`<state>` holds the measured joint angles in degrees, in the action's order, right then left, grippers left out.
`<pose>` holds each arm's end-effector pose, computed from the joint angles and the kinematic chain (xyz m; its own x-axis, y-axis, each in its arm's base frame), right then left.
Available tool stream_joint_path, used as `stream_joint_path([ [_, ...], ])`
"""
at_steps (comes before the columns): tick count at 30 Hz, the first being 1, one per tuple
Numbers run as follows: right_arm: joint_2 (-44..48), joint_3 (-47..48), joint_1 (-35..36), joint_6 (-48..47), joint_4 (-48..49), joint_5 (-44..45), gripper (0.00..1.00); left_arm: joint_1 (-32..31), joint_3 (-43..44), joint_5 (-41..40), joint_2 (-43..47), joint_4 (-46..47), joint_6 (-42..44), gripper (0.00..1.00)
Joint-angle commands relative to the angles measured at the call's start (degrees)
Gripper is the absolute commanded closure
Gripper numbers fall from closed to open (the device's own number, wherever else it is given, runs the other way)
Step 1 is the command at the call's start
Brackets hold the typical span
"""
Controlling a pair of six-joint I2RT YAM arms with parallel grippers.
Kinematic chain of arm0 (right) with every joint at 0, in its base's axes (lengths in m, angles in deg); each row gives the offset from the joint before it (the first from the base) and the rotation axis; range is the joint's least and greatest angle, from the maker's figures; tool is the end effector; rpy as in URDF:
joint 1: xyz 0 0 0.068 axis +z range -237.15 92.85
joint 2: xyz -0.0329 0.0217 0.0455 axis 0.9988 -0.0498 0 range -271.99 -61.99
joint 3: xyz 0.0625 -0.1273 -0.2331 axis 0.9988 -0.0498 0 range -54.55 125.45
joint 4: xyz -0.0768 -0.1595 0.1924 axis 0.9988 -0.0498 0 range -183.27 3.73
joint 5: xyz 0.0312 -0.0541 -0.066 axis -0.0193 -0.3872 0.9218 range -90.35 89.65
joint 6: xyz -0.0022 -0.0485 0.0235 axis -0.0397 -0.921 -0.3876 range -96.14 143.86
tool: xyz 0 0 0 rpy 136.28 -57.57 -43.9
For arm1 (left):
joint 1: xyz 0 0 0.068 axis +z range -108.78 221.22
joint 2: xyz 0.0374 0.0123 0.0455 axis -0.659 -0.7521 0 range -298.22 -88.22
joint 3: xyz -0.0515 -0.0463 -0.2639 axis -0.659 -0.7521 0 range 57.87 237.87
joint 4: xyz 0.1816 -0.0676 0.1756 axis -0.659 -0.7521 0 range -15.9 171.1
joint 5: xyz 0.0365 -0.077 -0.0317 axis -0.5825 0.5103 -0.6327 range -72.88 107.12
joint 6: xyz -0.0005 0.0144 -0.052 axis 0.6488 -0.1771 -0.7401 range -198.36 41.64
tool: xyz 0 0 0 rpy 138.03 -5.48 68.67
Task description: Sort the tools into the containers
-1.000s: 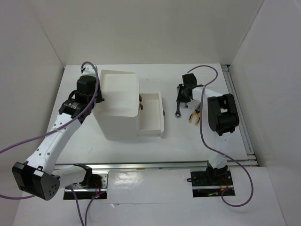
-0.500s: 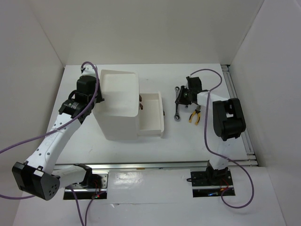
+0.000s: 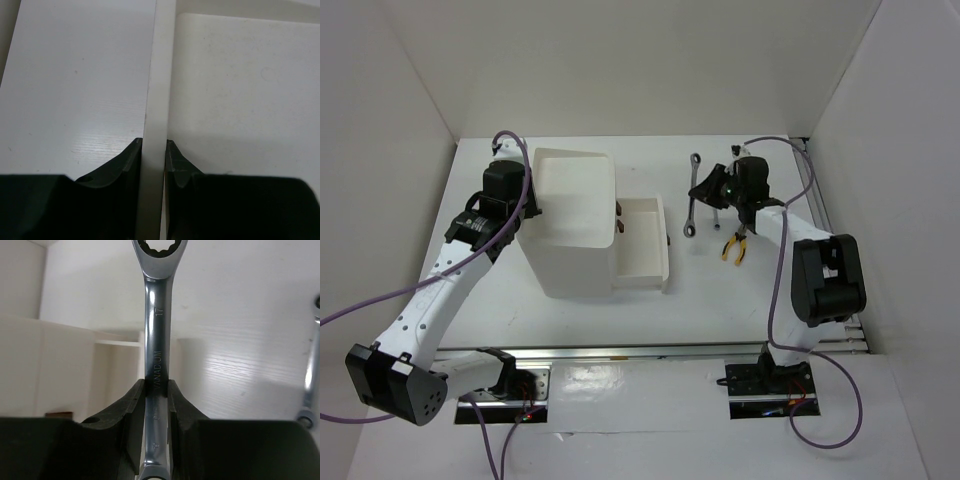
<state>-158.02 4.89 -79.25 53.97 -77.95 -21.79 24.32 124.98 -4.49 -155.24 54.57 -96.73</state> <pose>0.3693 0.0645 0.2274 -0.6300 0.3841 -0.6750 -0.1510 0.7920 0.5916 0.2505 -0.0623 0.3692 -0.3900 -0.1878 -0.9014 -0.1771 0.9760 -0.1267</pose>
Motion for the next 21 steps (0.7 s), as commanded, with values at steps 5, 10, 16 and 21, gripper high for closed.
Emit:
stream_joint_path([
  [5, 5.50, 6.73, 5.97, 2.86, 7.51, -7.22, 1.00, -0.76, -1.90, 5.79, -1.88, -5.64, -4.48, 0.74],
  [10, 4.97, 10.26, 13.98, -2.59, 2.58, -1.77, 1.00, -0.76, -1.37, 5.79, -1.88, -5.64, -4.48, 0.74],
  [16, 1.73, 10.35, 17.49, -7.06, -0.84, 1.74, 1.00, -0.76, -1.37, 5.79, -1.88, -5.64, -4.48, 0.74],
  [21, 1.19, 9.12, 19.43, -10.51, -3.56, 3.41, 1.00, -0.76, -1.37, 5.79, -1.88, -5.64, -4.48, 0.74],
])
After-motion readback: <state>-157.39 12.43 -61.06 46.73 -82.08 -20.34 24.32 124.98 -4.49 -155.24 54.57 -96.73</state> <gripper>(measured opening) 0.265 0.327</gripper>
